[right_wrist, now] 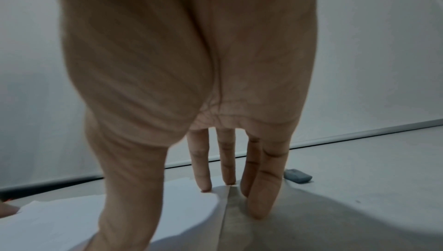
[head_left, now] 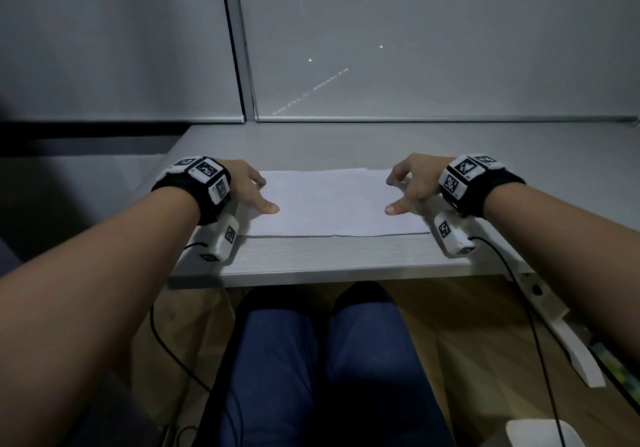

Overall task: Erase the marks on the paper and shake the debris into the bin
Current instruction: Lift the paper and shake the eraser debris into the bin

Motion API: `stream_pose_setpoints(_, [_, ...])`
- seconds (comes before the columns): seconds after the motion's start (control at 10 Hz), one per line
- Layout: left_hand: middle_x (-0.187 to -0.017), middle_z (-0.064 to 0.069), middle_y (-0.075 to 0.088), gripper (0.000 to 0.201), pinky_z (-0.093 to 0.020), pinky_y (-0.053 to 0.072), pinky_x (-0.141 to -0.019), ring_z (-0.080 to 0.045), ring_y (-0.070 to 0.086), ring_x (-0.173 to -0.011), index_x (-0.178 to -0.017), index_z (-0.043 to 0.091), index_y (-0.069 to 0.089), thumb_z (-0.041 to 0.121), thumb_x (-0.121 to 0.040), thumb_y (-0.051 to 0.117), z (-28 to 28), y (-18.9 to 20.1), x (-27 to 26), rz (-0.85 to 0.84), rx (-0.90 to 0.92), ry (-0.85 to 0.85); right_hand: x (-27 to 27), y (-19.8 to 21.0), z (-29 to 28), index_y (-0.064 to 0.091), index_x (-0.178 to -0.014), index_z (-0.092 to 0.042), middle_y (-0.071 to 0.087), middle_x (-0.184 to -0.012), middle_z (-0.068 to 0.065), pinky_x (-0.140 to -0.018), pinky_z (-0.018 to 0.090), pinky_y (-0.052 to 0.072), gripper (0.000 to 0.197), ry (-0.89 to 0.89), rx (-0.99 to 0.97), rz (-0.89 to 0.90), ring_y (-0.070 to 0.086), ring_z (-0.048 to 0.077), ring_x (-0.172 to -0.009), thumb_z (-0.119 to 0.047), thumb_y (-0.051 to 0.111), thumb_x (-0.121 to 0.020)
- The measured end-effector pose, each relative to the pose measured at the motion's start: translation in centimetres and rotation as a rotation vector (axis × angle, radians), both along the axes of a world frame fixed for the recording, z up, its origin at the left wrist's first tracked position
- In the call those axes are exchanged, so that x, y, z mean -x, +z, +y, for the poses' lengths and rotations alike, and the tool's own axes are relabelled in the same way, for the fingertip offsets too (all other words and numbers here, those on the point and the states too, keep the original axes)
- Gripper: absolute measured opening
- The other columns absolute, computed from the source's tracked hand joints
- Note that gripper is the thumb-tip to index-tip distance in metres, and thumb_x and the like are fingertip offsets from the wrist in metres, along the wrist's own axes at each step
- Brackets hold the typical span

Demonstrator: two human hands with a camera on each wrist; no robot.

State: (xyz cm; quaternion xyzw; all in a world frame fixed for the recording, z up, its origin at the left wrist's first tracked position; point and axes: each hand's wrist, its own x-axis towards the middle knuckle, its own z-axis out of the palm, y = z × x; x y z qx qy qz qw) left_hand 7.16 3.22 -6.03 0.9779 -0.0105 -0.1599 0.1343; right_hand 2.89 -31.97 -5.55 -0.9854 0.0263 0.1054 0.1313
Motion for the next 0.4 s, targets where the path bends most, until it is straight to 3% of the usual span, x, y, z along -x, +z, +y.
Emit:
stream_pose_setpoints(0.2, [-0.162, -0.001, 0.048, 0.092, -0.039, 0.037, -0.114, -0.027, 0.048, -0.146, -0.154, 0.035, 0.055, 0.067, -0.073, 0.087, 0.3, 0.7, 1.0, -0.061, 0.03, -0.031, 0.3, 0.6, 0.3, 0.056, -0.148, -0.023, 0.054, -0.153, -0.002, -0.099, 0.036, 0.043, 0.091, 0.044, 0.0, -0.044, 0.057, 0.027, -0.133, -0.06, 0.089, -0.071])
stream_pose_setpoints(0.3, [-0.137, -0.002, 0.069, 0.059, -0.034, 0.047, -0.098, -0.025, 0.063, -0.125, -0.132, 0.026, 0.072, 0.057, -0.083, 0.084, 0.0, 3.3, 2.8, -0.281, 0.097, -0.084, 0.8, 2.1, -0.2, 0.063, -0.139, -0.016, 0.064, -0.14, 0.002, -0.106, 0.033, 0.046, 0.073, 0.066, -0.122, -0.194, 0.064, 0.022, -0.12, -0.057, 0.082, -0.082])
stream_pose_setpoints(0.4, [-0.081, -0.002, 0.08, 0.027, -0.039, 0.062, -0.075, -0.025, 0.078, -0.079, -0.088, 0.014, 0.076, 0.04, -0.096, 0.077, -0.3, 2.7, 6.9, -0.305, 0.398, -0.211, 4.0, 1.3, -1.0, 0.078, -0.101, -0.02, 0.077, -0.093, -0.007, -0.082, 0.035, 0.059, 0.037, 0.12, -0.295, -0.432, 0.068, 0.004, -0.076, -0.053, 0.08, -0.085])
